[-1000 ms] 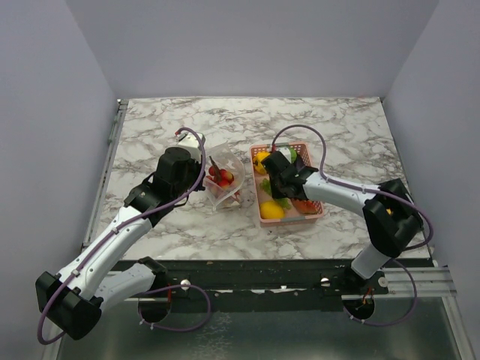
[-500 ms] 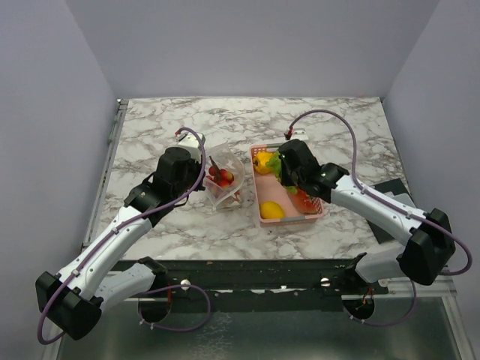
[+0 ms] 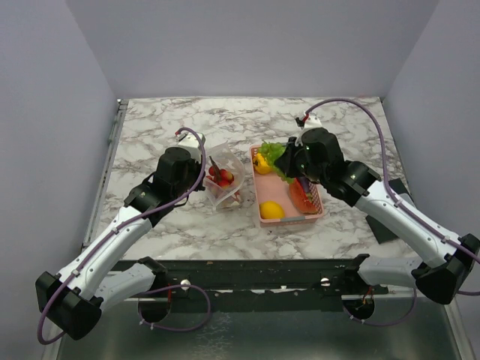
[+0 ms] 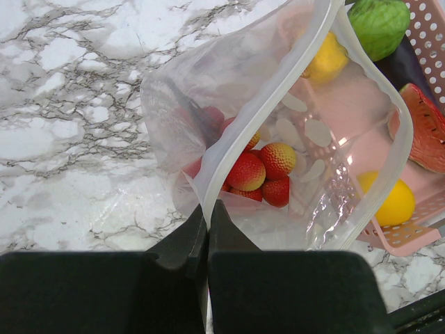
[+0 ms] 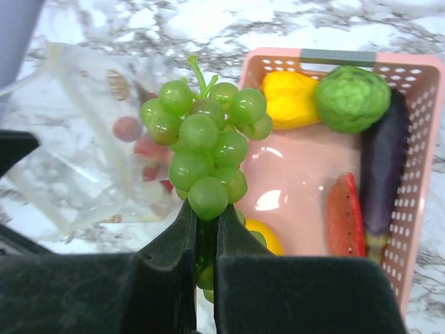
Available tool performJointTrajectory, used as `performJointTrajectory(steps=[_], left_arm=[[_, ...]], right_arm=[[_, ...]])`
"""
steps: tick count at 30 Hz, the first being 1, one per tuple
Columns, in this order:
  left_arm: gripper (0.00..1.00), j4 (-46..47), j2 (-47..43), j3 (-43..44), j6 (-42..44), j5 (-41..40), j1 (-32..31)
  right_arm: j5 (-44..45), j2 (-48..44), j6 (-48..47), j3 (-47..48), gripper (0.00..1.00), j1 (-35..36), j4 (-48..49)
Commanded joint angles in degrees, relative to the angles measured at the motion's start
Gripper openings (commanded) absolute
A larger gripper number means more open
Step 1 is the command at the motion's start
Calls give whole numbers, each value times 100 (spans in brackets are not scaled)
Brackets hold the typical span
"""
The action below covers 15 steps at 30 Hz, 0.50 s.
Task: Place the food in the zip-top bag and seal the zipper
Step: Place the fake fruit in the zipper food storage bag.
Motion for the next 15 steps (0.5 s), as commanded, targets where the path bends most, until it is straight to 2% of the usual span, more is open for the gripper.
performJointTrajectory(steps=[1, 6, 15], left_arm=[[0, 102, -7, -59, 31, 87, 26], [0, 103, 6, -58, 30, 96, 26], [0, 106, 7, -58, 31, 113, 26]], right_arm=[[-770, -183, 69, 347, 1, 115, -98], [-880, -49, 144, 690, 1, 421, -247], [-293, 603, 220, 1178, 1, 1244, -393]])
